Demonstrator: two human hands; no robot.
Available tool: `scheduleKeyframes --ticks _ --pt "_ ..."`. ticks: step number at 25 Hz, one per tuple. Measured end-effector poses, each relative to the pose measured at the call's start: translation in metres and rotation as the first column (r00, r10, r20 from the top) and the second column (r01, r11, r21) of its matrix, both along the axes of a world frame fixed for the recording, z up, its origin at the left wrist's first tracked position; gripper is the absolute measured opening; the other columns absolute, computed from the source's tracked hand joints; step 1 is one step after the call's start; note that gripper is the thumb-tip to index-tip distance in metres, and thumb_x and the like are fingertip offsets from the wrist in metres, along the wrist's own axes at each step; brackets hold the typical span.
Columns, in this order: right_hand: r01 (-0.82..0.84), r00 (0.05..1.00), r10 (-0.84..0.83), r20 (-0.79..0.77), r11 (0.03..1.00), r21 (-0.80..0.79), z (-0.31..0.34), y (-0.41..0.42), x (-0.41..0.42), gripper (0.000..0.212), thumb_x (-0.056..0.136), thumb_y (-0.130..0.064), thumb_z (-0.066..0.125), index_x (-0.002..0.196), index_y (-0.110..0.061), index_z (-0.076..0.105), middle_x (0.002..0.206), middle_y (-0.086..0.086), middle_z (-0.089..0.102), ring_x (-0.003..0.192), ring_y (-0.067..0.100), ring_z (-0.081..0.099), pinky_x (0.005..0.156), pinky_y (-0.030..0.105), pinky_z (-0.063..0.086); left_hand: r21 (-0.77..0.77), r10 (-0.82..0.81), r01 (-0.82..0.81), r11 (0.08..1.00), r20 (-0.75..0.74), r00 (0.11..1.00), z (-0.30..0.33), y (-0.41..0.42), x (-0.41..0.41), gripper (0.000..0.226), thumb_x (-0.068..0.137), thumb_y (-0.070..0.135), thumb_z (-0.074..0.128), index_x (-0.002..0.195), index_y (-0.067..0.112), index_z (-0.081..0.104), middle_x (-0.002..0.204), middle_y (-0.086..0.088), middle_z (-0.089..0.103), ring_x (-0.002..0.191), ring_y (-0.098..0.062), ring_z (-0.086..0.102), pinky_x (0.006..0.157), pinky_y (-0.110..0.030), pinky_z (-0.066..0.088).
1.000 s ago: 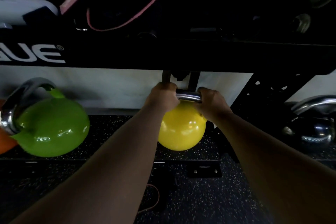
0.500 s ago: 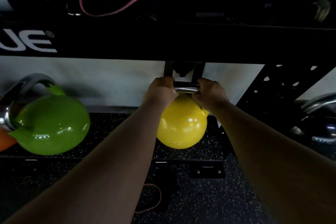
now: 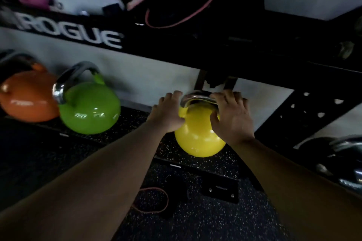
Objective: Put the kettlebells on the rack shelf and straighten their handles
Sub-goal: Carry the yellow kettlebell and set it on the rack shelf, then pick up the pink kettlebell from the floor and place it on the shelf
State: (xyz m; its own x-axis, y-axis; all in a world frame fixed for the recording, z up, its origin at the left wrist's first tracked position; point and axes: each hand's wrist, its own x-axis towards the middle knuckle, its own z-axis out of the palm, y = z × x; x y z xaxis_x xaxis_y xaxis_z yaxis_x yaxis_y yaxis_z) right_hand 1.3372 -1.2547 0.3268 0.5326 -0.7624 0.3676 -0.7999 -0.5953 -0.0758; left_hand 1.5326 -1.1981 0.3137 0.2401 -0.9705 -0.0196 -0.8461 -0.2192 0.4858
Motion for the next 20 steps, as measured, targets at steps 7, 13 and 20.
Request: scheduleKeyframes --ticks 7,13,20 --pt "-0.412 0.904 0.423 -0.062 0.901 0.132 0.003 0.105 0.121 0.029 0.083 -0.028 0.054 0.112 -0.022 0.057 0.107 0.004 0.060 0.102 0.032 0.055 0.085 0.045 0.042 0.070 0.238 -0.243 0.968 0.065 0.969 -0.021 0.177 0.074 0.053 0.075 0.025 0.068 0.126 0.024 0.052 0.127 -0.002 0.057 0.120 -0.026 0.053 0.100 -0.043 0.041" --pt "-0.736 0.640 0.768 -0.028 0.623 0.264 -0.017 0.290 0.245 0.021 0.087 -0.021 0.059 0.107 -0.017 0.060 0.102 0.005 0.063 0.095 0.031 0.060 0.082 0.042 0.044 0.089 0.563 -0.559 0.824 -0.015 0.827 -0.034 0.411 0.148 0.028 0.076 0.028 0.062 0.103 0.036 0.058 0.110 0.009 0.061 0.105 -0.018 0.059 0.085 -0.038 0.044" --pt "-0.892 0.138 0.990 -0.009 0.128 0.433 -0.052 0.653 0.303 0.012 0.092 -0.027 0.056 0.104 -0.025 0.056 0.090 -0.008 0.054 0.082 0.017 0.056 0.077 0.036 0.046 0.199 0.857 -0.835 0.513 -0.078 0.509 -0.073 0.819 0.107 0.019 0.084 0.030 0.061 0.093 0.043 0.051 0.099 0.017 0.055 0.095 -0.008 0.056 0.086 -0.036 0.042"
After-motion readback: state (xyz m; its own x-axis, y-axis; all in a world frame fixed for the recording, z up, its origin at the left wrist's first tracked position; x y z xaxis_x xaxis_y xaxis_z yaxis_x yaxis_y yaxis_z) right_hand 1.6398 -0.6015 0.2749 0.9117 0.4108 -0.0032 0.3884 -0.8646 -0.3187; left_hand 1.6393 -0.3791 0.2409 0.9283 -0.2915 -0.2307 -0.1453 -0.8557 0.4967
